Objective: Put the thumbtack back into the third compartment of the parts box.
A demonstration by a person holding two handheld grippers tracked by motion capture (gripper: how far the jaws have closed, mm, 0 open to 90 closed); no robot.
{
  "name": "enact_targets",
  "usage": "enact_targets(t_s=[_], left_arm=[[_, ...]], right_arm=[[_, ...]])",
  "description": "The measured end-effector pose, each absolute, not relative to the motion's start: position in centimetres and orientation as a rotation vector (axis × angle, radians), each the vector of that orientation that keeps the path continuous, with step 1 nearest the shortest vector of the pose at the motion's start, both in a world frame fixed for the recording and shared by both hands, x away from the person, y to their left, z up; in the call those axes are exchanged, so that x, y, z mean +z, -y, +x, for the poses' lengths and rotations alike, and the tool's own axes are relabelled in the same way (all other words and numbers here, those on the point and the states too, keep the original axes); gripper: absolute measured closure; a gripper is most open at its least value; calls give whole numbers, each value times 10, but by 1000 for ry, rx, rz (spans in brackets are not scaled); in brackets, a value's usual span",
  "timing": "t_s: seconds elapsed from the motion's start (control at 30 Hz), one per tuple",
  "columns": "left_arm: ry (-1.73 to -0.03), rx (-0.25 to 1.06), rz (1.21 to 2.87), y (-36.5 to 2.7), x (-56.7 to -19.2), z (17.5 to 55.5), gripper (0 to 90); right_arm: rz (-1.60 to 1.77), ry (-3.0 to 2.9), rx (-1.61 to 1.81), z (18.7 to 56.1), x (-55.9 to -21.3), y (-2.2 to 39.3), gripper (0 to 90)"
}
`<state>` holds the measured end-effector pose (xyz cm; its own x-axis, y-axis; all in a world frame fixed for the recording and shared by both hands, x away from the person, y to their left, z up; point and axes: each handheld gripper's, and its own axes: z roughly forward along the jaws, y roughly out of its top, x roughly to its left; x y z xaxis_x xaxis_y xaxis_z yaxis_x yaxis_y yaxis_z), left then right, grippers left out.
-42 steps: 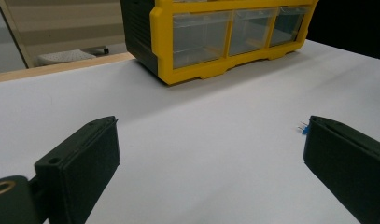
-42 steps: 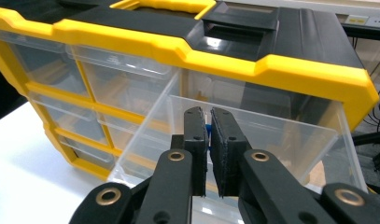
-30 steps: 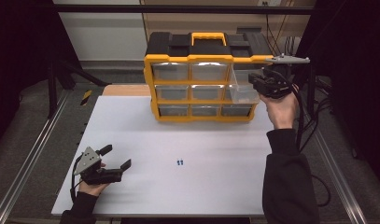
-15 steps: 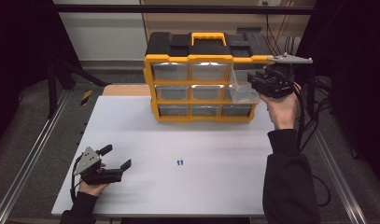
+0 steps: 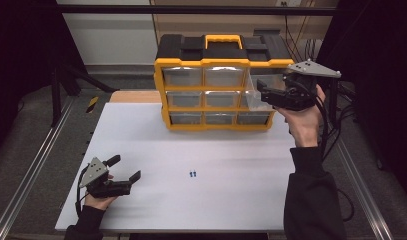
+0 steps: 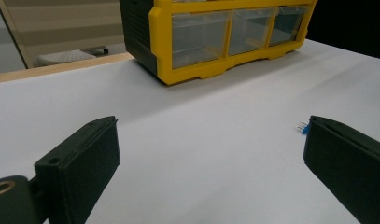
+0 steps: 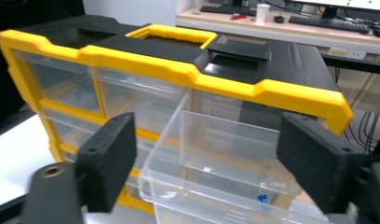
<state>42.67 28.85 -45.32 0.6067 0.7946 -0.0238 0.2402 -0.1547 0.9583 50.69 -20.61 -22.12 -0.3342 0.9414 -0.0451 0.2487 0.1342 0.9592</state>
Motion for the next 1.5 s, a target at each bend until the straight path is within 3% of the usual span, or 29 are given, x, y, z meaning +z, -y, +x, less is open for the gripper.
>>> enact_targets(t_s=[0.43,1.5], left_arm=[[-858,612,1701,-289,-453,427,32],[-855,612,1703,-288,-453,427,31]], right_arm=[[1092,-1718,1346,484,-228,197,47],[917,-1903,1458,446,-280,137,52]])
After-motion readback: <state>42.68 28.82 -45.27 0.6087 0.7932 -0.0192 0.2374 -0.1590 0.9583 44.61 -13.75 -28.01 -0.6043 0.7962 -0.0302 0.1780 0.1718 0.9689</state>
